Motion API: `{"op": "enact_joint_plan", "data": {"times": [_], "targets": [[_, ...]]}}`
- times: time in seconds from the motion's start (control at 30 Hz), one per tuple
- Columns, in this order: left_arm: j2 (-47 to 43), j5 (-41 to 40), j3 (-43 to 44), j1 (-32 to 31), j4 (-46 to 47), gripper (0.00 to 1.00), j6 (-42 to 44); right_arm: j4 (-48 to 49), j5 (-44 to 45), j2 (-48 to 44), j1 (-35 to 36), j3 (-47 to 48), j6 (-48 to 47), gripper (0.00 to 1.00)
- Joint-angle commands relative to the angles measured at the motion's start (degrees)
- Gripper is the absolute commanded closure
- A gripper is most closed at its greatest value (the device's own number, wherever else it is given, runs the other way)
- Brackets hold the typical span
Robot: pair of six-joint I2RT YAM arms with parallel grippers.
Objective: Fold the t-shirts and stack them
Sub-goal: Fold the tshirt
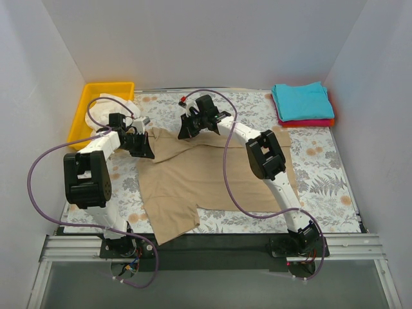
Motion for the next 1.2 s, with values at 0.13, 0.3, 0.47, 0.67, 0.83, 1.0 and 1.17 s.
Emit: {"op": "enact_joint_plan", "data": {"times": [0.13,0.3,0.47,0.67,0.83,1.0,1.17], "targets": [[-5.27,1.14,3.19,-0.01,-3.19,1.0,1.5,1.98,-5.03,-7.93,-0.06,-2.28,-1.07,0.99],[-7.91,0.0,3.1,-0.01,-5.83,1.0,3.88,2.24,-6.54,-11.8,-0.41,-5.27,-1.95,0.99],[-10.29,-0.26,2.22,-0.1,-7.42,1.0,5.2,2.33,-7.94,-13.83,-1.2,-7.21,-1.86,0.99],[-11.61,0.35,1.43,-0.1,-9.27,1.0,6.34,2.24,-9.52,-15.59,-1.55,-10.62,-2.48,0.99],[-12.66,0.62,1.25,-0.1,-11.64,1.0,7.22,2.24,-10.67,-17.26,-1.55,-13.88,-3.09,0.99],[-13.89,1.67,0.99,-0.1,-14.0,1.0,8.45,2.33,-11.46,-18.75,-1.55,-16.43,-3.97,0.99],[-15.65,2.99,1.43,-0.1,-15.85,1.0,8.37,2.33,-11.72,-20.15,-1.73,-17.49,-4.15,0.99]]}}
